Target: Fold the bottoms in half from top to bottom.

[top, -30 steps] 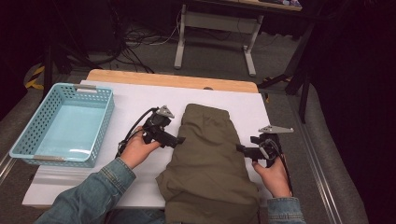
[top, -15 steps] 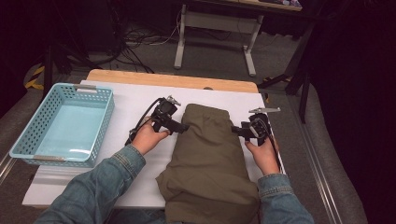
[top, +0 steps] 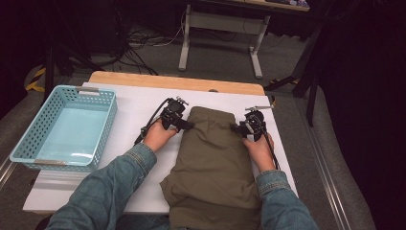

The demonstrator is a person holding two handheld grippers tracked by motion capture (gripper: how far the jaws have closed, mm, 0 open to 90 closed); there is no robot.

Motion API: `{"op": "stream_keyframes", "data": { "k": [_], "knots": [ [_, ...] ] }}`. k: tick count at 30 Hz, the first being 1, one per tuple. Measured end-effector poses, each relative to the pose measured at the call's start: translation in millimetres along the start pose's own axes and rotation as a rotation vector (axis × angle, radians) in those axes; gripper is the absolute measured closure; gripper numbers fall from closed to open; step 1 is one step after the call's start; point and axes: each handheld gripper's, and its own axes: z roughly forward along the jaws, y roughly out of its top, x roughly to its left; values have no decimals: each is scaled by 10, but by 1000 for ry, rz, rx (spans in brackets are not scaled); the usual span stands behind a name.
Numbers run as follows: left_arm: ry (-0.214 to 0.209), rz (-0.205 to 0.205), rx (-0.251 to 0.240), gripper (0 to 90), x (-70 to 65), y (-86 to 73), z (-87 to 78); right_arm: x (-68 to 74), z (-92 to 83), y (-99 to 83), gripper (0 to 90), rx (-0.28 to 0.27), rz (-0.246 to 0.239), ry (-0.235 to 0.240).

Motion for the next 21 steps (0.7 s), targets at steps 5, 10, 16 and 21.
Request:
{"op": "stream_keyframes", "data": {
  "k": [5, 10, 16, 21],
  "knots": [
    [-8, 20, 33, 482, -71, 11, 79, 4, 91, 5, 491, 20, -12, 5],
    [14, 38, 57, 602, -109, 19, 117, 37, 177, -4, 546, 70, -30, 10],
    [59, 91, 74, 809, -168, 15, 115, 62, 182, -6, 603, 74, -36, -15],
    [93, 113, 76, 855, -230, 19, 125, 85, 178, 19, 760, 100, -40, -33]
  ]
}}
